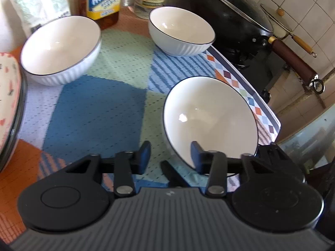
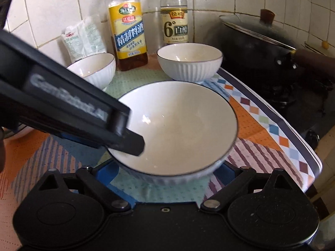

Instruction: Organize plates and bowls

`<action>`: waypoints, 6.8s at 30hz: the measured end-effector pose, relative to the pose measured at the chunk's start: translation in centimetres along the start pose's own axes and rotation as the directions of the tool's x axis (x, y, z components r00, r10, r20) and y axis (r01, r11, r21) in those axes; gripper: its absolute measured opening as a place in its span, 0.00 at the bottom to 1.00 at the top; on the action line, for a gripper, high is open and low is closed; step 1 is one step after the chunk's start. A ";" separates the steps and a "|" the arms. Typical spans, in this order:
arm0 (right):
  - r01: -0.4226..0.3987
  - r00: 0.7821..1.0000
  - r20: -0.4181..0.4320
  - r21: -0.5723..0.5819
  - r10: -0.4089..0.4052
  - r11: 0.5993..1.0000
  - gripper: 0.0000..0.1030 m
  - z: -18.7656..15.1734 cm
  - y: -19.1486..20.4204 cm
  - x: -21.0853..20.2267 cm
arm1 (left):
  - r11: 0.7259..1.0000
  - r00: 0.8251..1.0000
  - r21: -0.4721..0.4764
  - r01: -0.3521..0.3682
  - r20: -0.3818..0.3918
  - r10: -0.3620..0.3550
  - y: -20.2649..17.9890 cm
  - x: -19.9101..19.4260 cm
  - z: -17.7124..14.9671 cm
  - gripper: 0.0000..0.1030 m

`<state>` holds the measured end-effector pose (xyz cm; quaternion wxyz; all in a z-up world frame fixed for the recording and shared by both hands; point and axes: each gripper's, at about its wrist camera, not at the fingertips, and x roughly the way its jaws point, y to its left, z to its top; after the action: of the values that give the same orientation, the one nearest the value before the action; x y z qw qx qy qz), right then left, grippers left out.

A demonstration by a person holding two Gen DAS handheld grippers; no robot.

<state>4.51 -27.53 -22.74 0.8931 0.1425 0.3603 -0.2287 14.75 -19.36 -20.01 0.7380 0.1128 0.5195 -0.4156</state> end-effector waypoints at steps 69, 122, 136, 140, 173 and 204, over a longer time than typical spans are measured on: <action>-0.358 0.926 -0.020 -0.370 0.378 0.857 0.98 -3.5 17.7 -4.4 | 0.939 0.973 -0.255 -0.231 -0.042 0.228 13.6 -13.4 -11.4 0.17; -0.309 0.918 0.190 -0.209 0.349 0.928 0.95 1.9 10.0 -6.6 | 0.985 0.961 -0.099 -0.144 0.222 0.163 14.3 -18.7 -6.1 0.53; -0.392 0.920 0.147 0.371 0.364 0.842 0.86 7.5 4.5 2.9 | 0.999 0.989 0.000 -0.037 0.145 0.036 18.4 -11.8 3.6 0.53; -0.322 0.943 0.066 0.423 0.326 0.847 0.86 9.3 4.7 5.5 | 1.000 0.988 -0.005 0.011 0.154 -0.010 19.0 -10.0 5.7 0.53; -0.173 0.962 -0.105 0.483 0.253 0.858 0.18 10.3 4.9 11.2 | 0.999 0.994 0.022 -0.050 0.094 0.048 16.8 -2.2 8.9 0.22; -0.249 0.941 -0.125 0.376 0.315 0.893 0.18 8.8 6.5 -3.0 | 0.953 0.959 0.104 -0.285 0.041 0.282 6.6 -14.4 0.5 0.17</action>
<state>11.02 -24.76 -13.90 0.8396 0.3722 0.3686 -0.1435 18.20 -8.36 -9.13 0.7893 0.2208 0.4651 -0.3346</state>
